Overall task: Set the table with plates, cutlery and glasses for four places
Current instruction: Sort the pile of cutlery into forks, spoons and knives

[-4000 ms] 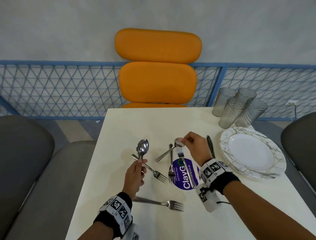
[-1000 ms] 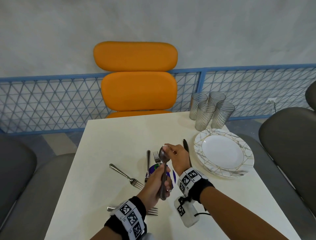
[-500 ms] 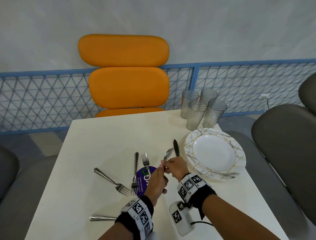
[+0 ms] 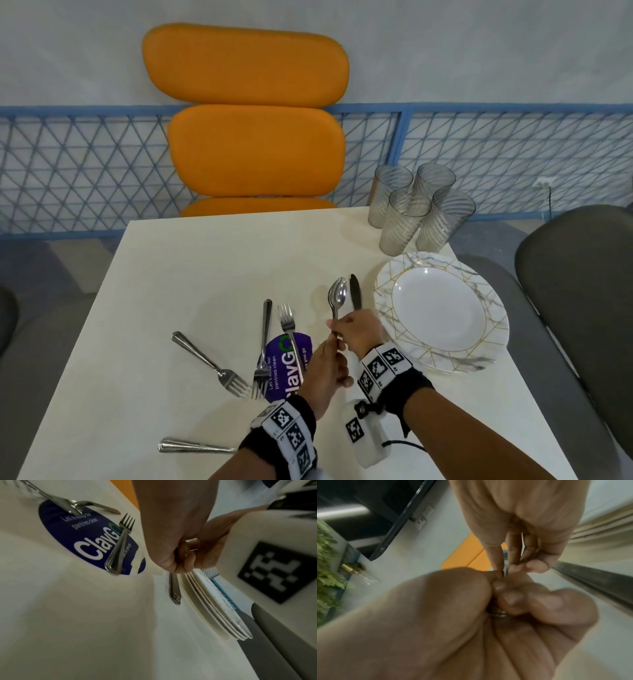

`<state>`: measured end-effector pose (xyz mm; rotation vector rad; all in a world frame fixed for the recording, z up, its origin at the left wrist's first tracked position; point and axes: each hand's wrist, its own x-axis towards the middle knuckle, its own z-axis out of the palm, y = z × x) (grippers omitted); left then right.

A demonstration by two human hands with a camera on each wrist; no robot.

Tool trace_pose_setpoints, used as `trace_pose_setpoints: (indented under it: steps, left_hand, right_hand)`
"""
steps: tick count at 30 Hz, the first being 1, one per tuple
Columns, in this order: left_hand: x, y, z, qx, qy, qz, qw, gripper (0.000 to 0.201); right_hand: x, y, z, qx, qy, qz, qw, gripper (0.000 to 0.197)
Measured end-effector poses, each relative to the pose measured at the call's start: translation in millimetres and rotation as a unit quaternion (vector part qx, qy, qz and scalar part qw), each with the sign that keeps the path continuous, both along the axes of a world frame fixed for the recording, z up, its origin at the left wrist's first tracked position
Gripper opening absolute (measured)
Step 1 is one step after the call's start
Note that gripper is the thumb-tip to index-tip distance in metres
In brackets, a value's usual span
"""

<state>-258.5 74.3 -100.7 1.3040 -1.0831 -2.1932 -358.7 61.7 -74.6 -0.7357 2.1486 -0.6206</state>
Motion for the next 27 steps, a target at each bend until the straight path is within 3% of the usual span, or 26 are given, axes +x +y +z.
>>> trace_pose_setpoints:
  steps: [5,9,12,16,20,27]
  left_hand:
    - [-3,-10,-12,-0.009,-0.003,-0.06,0.998,0.045]
    - [0,-21,-12,-0.112,-0.097,-0.157,0.976,0.014]
    - [2,-25,-14,-0.206,-0.161,-0.151,0.953,0.013]
    - [-1,-26,-13,-0.293,-0.223,-0.117,0.922,0.028]
    - [-4,-24,-17,-0.296,-0.219,-0.115,0.923,0.024]
    - [-6,-24,-21,-0.352,-0.269,-0.145,0.884,0.004]
  right_hand:
    - [-1,-15,-4,0.024,0.06,0.01,0.998,0.024]
    - [-2,-23,-3,0.066,0.087,0.015,0.994,0.028]
    - [1,-27,-8,0.088,0.116,0.024,0.989,0.026]
    - [2,-31,-13,0.089,0.163,0.038,0.982,0.019]
    - [-1,-33,-15,0.088,0.188,0.044,0.977,0.019]
    - [1,-28,-14,0.096,0.23,0.075,0.966,0.021]
